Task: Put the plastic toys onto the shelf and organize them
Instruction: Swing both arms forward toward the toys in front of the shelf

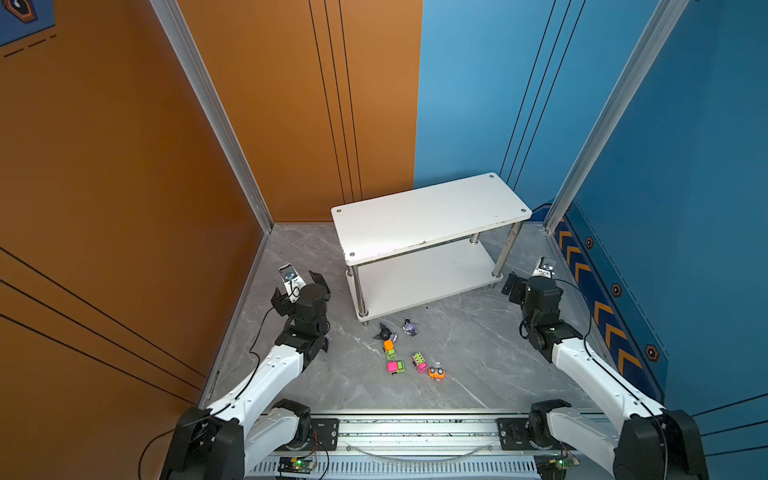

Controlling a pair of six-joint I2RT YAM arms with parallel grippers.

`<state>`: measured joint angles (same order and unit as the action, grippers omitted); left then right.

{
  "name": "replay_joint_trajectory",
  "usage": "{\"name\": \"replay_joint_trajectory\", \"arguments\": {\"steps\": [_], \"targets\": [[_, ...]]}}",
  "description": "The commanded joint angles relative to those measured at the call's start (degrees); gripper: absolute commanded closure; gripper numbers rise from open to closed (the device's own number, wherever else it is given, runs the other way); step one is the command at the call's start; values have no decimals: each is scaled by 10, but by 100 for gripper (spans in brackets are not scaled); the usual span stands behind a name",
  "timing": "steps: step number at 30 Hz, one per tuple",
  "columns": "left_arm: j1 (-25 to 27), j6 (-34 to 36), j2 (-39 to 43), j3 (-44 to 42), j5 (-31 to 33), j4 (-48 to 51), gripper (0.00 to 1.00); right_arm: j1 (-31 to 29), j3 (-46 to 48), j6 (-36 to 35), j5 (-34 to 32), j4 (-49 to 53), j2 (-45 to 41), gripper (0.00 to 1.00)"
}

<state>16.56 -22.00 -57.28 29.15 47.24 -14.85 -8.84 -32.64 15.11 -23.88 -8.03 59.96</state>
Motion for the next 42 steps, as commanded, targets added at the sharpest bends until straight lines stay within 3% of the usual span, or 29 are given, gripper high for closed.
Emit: {"name": "replay_joint_trajectory", "arguments": {"steps": [1, 5, 9, 14, 21, 24, 30, 35, 42], "targets": [[1, -81, 40, 8, -43, 135, 3, 2, -28, 29, 0, 70, -5, 0], [22, -105, 88, -6, -111, 172, 12, 26, -60, 4, 138, 45, 42, 13], [98, -116, 126, -33, -117, 189, 12, 32, -118, -7, 199, 42, 123, 21], [204, -140, 141, -48, -87, 225, 29, 30, -172, -20, 228, 30, 193, 25], [322, -158, 89, -27, -28, 243, 28, 30, -211, -30, 224, 19, 234, 27], [344, -148, 53, -11, -25, 225, 27, 30, -221, -38, 216, 17, 244, 30], [334, -98, -20, 24, -22, 168, 26, 29, -229, -49, 207, 6, 254, 35], [267, -53, -62, 64, -111, 136, 35, 29, -229, -56, 205, -7, 252, 40], [184, -30, -104, 104, -194, 122, 35, 24, -219, -52, 202, -18, 238, 54]]}}
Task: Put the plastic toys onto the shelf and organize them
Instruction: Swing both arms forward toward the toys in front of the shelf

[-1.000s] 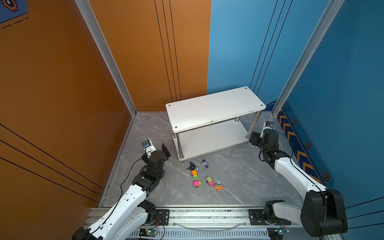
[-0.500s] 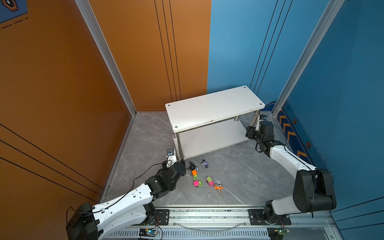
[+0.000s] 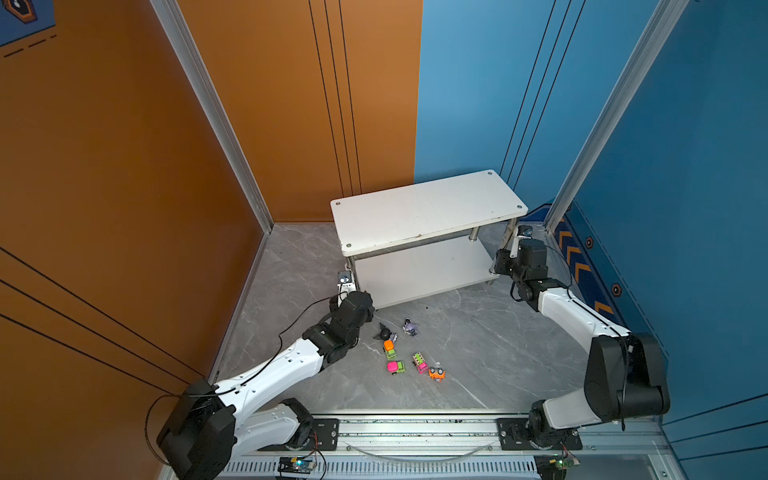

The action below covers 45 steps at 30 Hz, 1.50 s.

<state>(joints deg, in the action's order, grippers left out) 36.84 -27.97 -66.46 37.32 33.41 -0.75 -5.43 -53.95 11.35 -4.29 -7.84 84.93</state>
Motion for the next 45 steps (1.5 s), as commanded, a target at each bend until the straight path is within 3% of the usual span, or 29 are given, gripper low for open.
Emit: {"name": "replay_joint_trajectory", "arguments": {"steps": [1, 8, 19, 23, 26, 29, 36, 45], "targets": [[-28, 32, -17, 28, -63, -19, 35, -13, -3, -12, 4, -21, -15, 56], [-100, 34, -68, 56, -120, -61, 35, -73, 19, -1, -56, -24, -43, 63], [-193, 20, -205, 149, -219, -123, 46, -140, 85, 65, -163, -42, -116, 69], [-219, 10, -257, 195, -252, -133, 47, -145, 115, 70, -182, -43, -154, 58], [-235, 6, -289, 233, -261, -136, 47, -130, 124, 58, -174, -33, -169, 32], [-245, 0, -309, 256, -274, -139, 47, -96, 115, 52, -127, -16, -161, 22], [-253, 10, -344, 302, -296, -139, 45, -75, 70, 52, -65, 2, -104, 22], [-255, 6, -319, 292, -301, -128, 37, -152, 86, 43, -102, 41, -102, 16]]}}
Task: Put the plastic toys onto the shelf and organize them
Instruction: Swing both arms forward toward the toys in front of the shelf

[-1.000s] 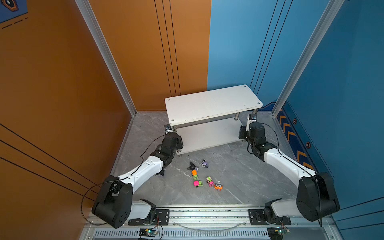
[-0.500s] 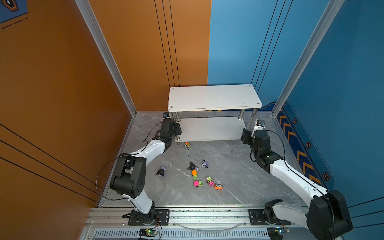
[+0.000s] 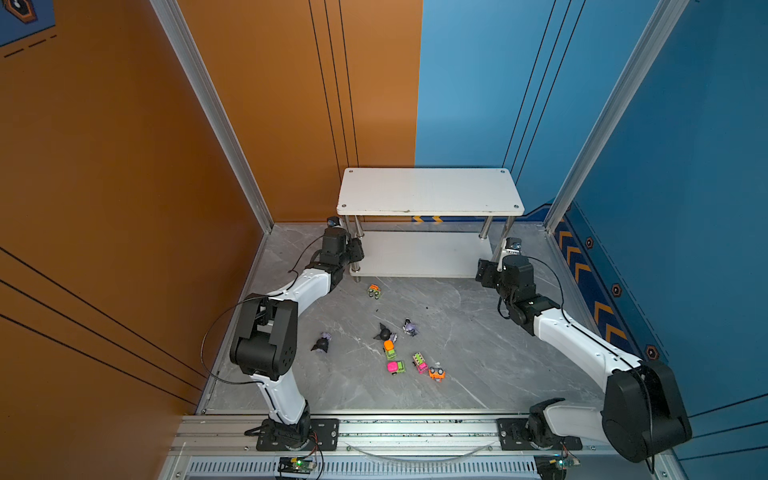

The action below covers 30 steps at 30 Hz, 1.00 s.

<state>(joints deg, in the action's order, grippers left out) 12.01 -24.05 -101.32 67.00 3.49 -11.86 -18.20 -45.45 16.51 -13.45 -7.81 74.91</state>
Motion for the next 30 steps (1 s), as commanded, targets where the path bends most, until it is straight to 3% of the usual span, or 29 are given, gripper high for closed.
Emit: {"name": "replay_joint_trajectory", "arguments": {"steps": [1, 6, 12, 22, 25, 30], "targets": [[-7, -34, 41, -15, -1, -16, 36, -35, 3, -8, -12, 53, -3, 16], [-3, -39, 102, -71, 9, -17, 34, -87, 16, -3, 4, 100, -12, 17], [9, -36, 148, -122, 28, -4, 18, -166, 32, 3, -3, 138, -6, 14], [53, -33, 241, -202, 72, 30, 19, -280, 8, -5, 44, 159, 58, 15], [66, -36, 287, -238, 93, 54, 18, -300, -20, -15, 76, 164, 101, 24], [85, -45, 366, -293, 125, 95, 19, -333, -60, -25, 99, 171, 153, 54]]}}
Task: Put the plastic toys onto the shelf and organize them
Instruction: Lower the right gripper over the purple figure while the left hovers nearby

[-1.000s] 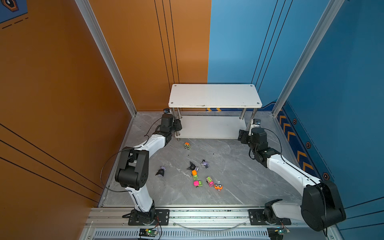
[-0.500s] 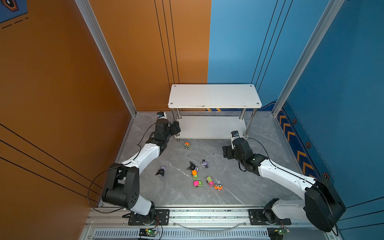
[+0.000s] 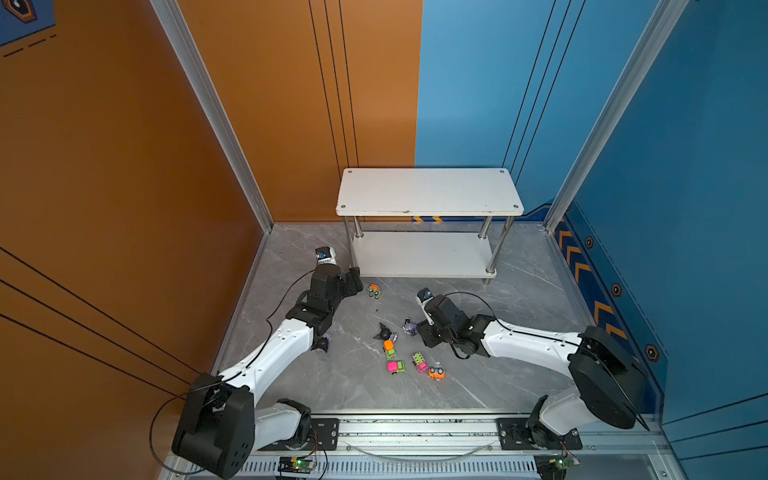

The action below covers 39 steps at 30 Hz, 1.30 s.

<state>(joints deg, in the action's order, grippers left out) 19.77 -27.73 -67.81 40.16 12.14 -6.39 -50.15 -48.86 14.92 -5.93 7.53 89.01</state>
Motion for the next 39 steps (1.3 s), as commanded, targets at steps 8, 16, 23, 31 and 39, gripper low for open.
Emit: {"name": "replay_joint_trajectory", "arguments": {"steps": [8, 16, 23, 31, 39], "targets": [[36, -1, 34, -26, 48, 60, 23, -24, -48, 0, 24, 6, 37, 57], [43, -2, -7, -3, 39, 40, 24, -37, -127, 5, 33, 33, 92, 59], [79, 24, -32, 20, 44, 46, 25, -35, -90, 42, -22, 40, 47, 61], [98, 28, -43, 23, 64, 52, 26, -17, -68, 83, 37, 107, 15, 37], [101, 18, -62, 27, 57, 39, 25, -11, -77, 80, 62, 79, 68, 52]]}}
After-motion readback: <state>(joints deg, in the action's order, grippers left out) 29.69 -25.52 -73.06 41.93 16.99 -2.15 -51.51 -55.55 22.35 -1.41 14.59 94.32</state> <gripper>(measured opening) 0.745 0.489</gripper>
